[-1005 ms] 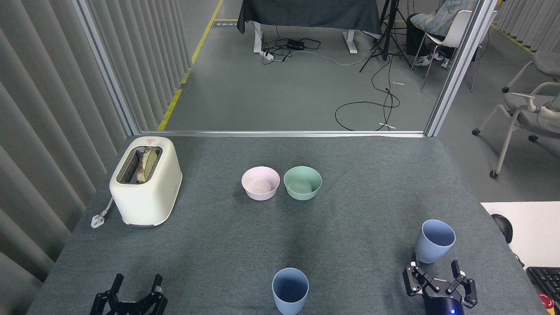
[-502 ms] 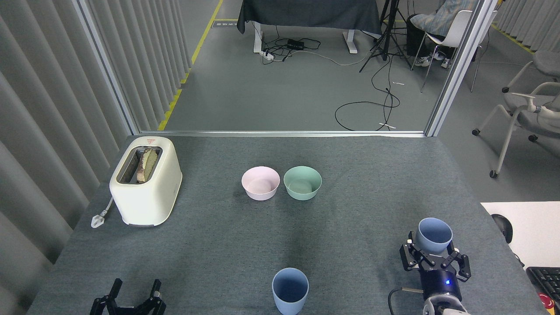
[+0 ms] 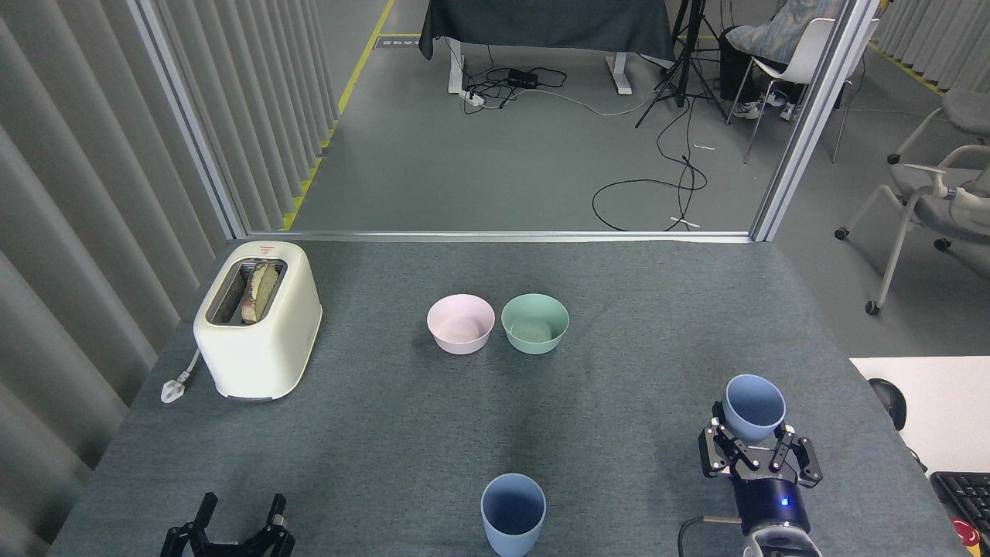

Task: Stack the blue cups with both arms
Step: 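Lift the cup and carry it over the placed blue cup, then lower the cup into the placed cup and open the right gripper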

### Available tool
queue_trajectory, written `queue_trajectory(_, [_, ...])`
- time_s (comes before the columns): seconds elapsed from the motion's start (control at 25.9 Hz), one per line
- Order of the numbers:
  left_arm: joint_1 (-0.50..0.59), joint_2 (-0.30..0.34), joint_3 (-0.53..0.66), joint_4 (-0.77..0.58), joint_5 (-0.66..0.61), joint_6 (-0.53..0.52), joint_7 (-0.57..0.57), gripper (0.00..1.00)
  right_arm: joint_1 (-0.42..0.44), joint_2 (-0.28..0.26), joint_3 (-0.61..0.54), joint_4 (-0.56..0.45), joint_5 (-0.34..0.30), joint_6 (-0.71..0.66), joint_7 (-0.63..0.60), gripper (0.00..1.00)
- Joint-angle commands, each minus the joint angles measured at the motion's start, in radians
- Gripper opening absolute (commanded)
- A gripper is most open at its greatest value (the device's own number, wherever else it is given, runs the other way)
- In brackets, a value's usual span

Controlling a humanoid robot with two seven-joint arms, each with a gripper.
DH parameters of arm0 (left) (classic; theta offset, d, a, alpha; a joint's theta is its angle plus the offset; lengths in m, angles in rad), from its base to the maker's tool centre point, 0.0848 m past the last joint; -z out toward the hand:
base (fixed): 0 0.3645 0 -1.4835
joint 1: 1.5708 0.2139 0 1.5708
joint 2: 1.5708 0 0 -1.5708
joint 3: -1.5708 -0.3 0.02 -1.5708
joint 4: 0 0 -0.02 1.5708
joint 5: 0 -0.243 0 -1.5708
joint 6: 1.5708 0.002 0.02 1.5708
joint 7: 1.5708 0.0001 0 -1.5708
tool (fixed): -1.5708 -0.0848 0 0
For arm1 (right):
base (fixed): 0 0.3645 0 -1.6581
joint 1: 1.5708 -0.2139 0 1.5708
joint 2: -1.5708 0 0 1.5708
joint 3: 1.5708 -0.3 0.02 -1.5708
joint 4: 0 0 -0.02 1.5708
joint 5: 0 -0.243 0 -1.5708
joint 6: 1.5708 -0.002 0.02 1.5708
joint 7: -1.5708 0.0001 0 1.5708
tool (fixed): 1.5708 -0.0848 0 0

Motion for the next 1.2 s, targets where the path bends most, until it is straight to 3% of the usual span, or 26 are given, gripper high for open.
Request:
queue_trajectory(0.0, [-0.002,-0.003,-0.001,0.000,0.000,0.002,0.000,0.99,0.190,0.008,0.077,-0.349,-0.001,-0.077,0.006,0.54])
queue_trajectory(0.12, [0.000,-0.005,-0.003,0.002,0.000,0.002,0.000,0.99,0.296,0.031,0.162,-0.591,-0.001,-0.138,0.008,0.54])
queue_trajectory(0.23, [0.001,-0.005,-0.003,0.000,0.000,0.002,0.000,0.99,0.320,0.084,0.226,-0.700,0.002,-0.201,0.026,0.54])
queue_trajectory(0.31, [0.003,-0.005,-0.003,-0.003,0.000,0.002,0.000,0.99,0.323,0.126,0.271,-0.714,0.025,-0.204,0.081,0.54])
queue_trajectory(0.46, [0.009,-0.003,-0.001,-0.003,0.000,0.002,0.000,0.99,0.365,0.181,0.361,-0.710,0.200,-0.199,0.101,0.54])
queue_trajectory(0.54, [0.009,-0.003,-0.001,-0.003,0.000,0.002,0.001,0.99,0.389,0.216,0.375,-0.707,0.249,-0.201,0.101,0.54])
queue_trajectory(0.66, [0.009,-0.003,-0.001,-0.003,0.000,0.003,0.000,0.99,0.412,0.242,0.378,-0.708,0.266,-0.202,0.104,0.54])
queue_trajectory(1.08, [0.009,-0.002,-0.001,0.005,0.000,0.002,0.001,0.99,0.417,0.242,0.373,-0.673,0.272,-0.198,0.116,0.56])
queue_trajectory(1.12, [0.008,-0.002,-0.001,0.005,0.000,0.000,0.001,0.99,0.415,0.246,0.373,-0.670,0.272,-0.196,0.116,0.60])
queue_trajectory(1.16, [0.008,-0.002,-0.001,0.005,0.000,0.000,0.001,0.99,0.412,0.246,0.373,-0.670,0.272,-0.192,0.116,0.75])
